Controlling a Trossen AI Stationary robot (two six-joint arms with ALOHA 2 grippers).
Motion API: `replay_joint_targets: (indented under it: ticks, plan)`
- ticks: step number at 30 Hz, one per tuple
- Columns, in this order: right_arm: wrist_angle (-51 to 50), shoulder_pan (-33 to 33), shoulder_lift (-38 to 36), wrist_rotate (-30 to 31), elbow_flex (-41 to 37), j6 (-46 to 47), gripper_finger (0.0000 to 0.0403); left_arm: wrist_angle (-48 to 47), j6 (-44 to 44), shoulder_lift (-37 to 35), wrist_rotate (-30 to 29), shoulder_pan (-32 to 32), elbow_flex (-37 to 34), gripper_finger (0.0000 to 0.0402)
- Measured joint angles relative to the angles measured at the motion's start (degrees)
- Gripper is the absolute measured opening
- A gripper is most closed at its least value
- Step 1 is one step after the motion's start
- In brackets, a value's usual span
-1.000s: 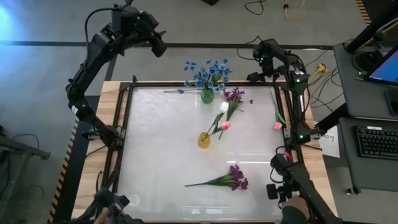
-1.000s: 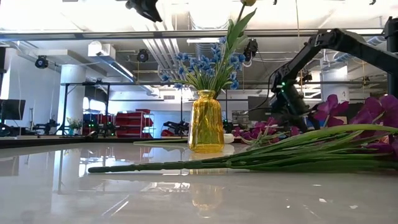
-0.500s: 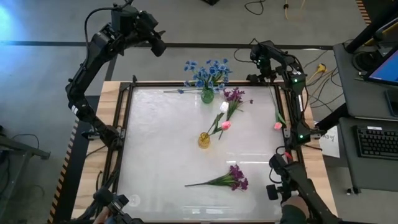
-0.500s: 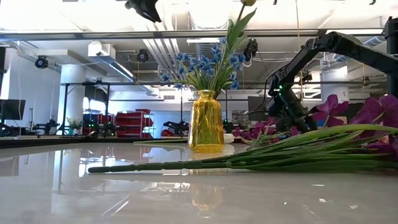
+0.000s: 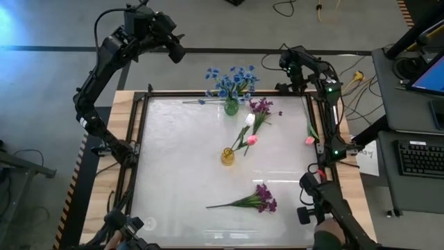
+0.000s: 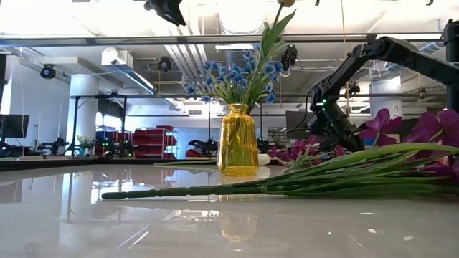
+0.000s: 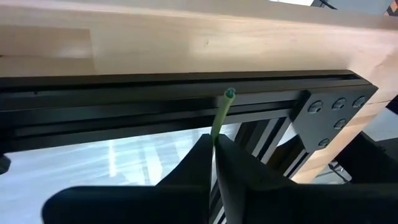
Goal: Sort flowers into vase by color
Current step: Put the pink flower into the yellow vase
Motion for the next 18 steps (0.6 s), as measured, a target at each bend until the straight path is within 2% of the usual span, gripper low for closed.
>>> replay_joint_targets:
  ticks: [2, 6, 13, 18]
  plan:
    - [-0.28, 0.22, -0.03, -0.63, 0.08, -1.69, 0.0009, 0.01, 0.1, 0.0, 0.0, 0.0, 0.0, 0.0166]
    - [-0.24, 0.71, -4.04, -8.33, 0.3, -2.38, 0.0009, 0.01, 0.14, 0.0, 0.0, 0.0, 0.0, 0.0166]
    - [0.72, 2.29, -18.42, -9.12, 1.05, 0.65, 0.0009, 2.05, -2.75, 0.0, 0.58, -0.02, 0.0, 0.0166]
    - [1.78, 4.26, -29.36, -9.06, 1.18, 4.5, 0.0009, 5.53, -5.35, 0.0, 6.26, -0.2, 0.0, 0.0166]
